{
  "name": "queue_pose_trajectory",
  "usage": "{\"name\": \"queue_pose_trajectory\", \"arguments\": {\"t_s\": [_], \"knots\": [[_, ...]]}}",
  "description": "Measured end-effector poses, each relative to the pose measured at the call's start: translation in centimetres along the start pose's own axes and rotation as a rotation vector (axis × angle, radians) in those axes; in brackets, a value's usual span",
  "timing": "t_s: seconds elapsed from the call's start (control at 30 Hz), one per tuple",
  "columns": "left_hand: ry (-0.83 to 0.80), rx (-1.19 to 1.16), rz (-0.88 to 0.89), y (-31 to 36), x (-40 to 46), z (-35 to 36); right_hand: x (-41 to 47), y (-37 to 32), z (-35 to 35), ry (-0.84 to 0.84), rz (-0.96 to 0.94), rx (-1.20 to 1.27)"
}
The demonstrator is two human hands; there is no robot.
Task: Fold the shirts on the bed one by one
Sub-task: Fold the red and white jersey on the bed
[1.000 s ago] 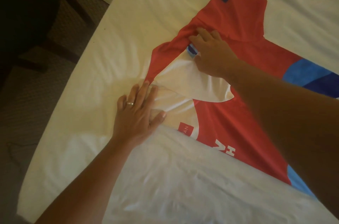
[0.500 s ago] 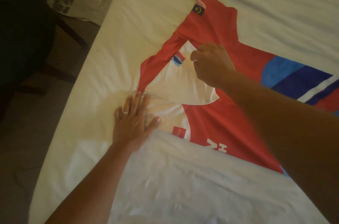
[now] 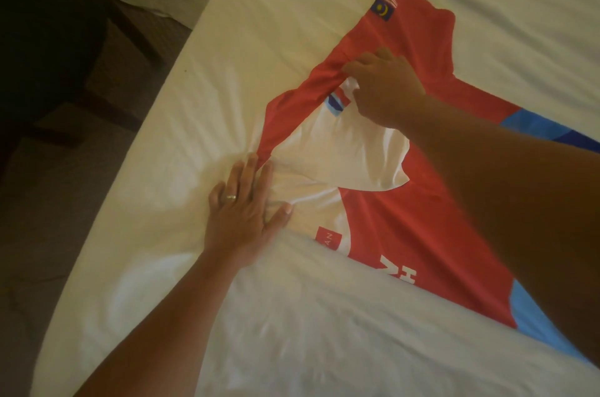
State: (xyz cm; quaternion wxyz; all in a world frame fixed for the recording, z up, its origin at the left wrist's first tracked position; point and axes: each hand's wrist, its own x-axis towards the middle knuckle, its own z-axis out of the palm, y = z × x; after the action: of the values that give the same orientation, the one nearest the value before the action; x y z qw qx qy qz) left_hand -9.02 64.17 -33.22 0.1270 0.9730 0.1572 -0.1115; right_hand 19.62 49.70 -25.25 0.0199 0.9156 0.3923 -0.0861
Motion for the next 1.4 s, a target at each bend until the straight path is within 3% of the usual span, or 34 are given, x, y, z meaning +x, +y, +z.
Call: {"name": "queue_pose_trajectory", "arguments": {"t_s": [0.27, 0.5, 0.63, 0.77, 0.93, 1.03, 1.13, 1.4], "knots": [[-0.026, -0.021, -0.002, 0.1, 0.0, -0.6, -2.3, 0.5, 0.2, 0.216, 0.013, 0.100], [0.091, -0.119, 0.008, 0.8, -0.5, -3.6, -14.6, -0.6, 1.7, 0.445, 0.139, 0.243], [0.167, -0.025, 0.023, 1.5, -0.9, -5.0, -22.7, -2.2, 3.6, 0.406, 0.161, 0.299], [0.223, 0.013, 0.187, 0.9, -1.2, -5.3, -27.6, -3.5, 5.7, 0.269, 0.175, 0.304], [0.271, 0.099, 0.381, -0.7, -1.0, -4.6, -29.3, -4.6, 7.5, 0.159, 0.207, 0.293], [0.351, 0.116, 0.542, -1.3, -0.7, -4.5, -29.1, -4.8, 7.6, 0.180, 0.225, 0.296], [0.331, 0.160, 0.677, -2.1, -0.1, -4.8, -28.9, -4.7, 7.3, 0.197, 0.212, 0.304], [0.230, 0.176, 0.579, -3.1, -0.1, -5.8, -29.7, -4.2, 7.5, 0.023, 0.135, 0.350]]}}
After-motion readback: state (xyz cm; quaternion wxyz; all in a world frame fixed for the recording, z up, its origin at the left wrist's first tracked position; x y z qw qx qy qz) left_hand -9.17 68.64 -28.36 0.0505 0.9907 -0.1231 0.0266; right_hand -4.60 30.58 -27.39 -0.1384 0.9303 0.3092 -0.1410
